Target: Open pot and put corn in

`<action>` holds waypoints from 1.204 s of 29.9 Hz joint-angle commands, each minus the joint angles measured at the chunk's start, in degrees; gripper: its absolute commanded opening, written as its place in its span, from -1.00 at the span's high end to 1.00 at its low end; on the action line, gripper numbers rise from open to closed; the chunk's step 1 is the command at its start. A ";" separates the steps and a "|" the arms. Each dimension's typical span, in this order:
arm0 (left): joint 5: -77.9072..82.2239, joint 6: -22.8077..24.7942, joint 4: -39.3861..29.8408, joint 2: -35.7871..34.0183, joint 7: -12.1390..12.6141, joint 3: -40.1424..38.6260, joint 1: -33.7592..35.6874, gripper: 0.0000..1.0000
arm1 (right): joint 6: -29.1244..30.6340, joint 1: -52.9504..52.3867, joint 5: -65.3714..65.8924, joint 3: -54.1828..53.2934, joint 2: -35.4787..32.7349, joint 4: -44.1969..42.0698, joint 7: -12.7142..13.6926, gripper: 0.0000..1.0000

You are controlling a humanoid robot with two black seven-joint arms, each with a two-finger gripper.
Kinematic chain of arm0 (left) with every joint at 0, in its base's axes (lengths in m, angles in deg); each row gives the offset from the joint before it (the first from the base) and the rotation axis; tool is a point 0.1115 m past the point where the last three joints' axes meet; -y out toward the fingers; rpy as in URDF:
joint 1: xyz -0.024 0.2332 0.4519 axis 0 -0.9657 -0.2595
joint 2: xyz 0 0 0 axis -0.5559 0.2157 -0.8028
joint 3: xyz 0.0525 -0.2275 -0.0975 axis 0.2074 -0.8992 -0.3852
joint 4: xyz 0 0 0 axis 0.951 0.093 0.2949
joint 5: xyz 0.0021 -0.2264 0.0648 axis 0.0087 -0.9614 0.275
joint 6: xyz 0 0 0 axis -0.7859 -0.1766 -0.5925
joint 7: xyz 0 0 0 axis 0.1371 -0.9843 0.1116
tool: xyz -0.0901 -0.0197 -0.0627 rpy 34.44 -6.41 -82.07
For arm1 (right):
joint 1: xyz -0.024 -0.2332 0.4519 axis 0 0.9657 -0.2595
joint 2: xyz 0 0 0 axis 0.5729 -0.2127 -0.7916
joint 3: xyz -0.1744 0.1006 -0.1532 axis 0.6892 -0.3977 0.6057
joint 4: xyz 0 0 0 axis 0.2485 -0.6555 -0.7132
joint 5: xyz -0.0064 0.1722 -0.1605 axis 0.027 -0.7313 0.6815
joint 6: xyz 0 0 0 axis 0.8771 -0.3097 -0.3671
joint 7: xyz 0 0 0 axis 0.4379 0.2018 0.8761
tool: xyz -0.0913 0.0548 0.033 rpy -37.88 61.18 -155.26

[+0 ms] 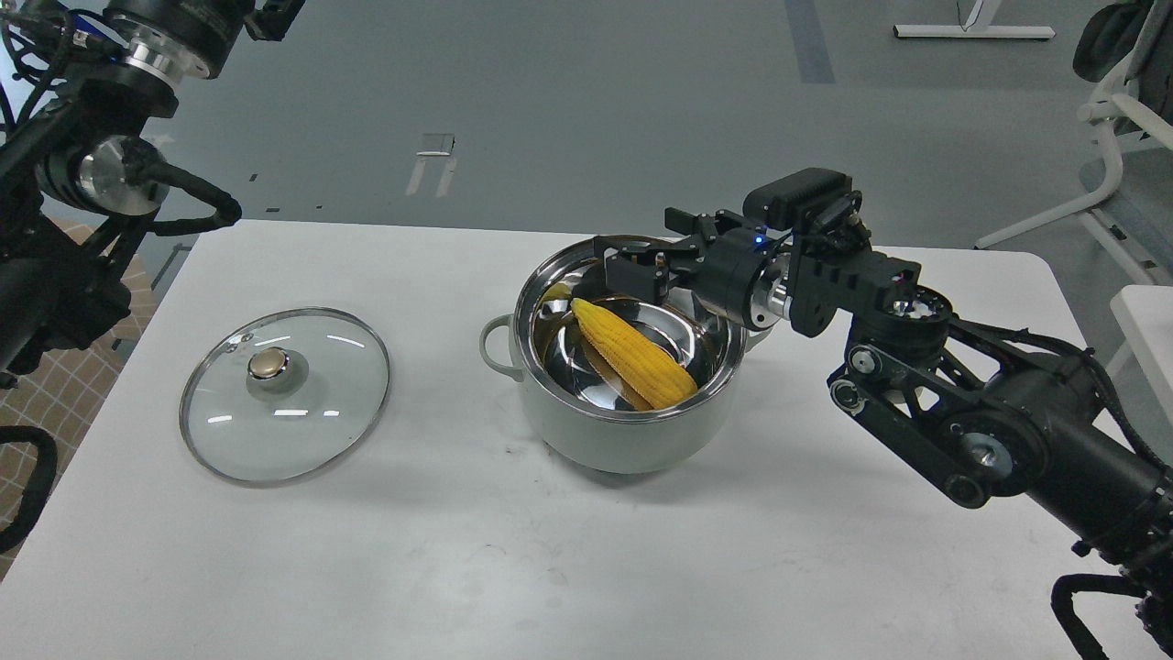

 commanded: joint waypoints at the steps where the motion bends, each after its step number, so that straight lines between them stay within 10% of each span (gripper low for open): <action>1: -0.09 0.22 0.04 -0.70 -0.19 -0.43 -0.03 -0.95 | -0.36 -2.74 -0.99 -11.33 0.51 -0.91 -0.28 -1.00; 14: -0.26 3.55 0.92 -1.75 0.33 -1.67 -0.56 -0.95 | -3.51 -9.77 -30.91 -39.20 4.13 -13.19 -0.28 -1.00; 25: -1.05 2.94 1.00 -1.93 0.25 -2.28 -1.26 -0.95 | -2.73 -9.16 -69.34 -40.97 -7.56 -31.74 -6.07 -1.00; 36: -2.11 3.56 0.48 -1.84 0.42 -5.44 -3.29 -0.95 | 3.25 -2.74 -74.21 -41.23 -7.66 -30.71 -6.26 -1.00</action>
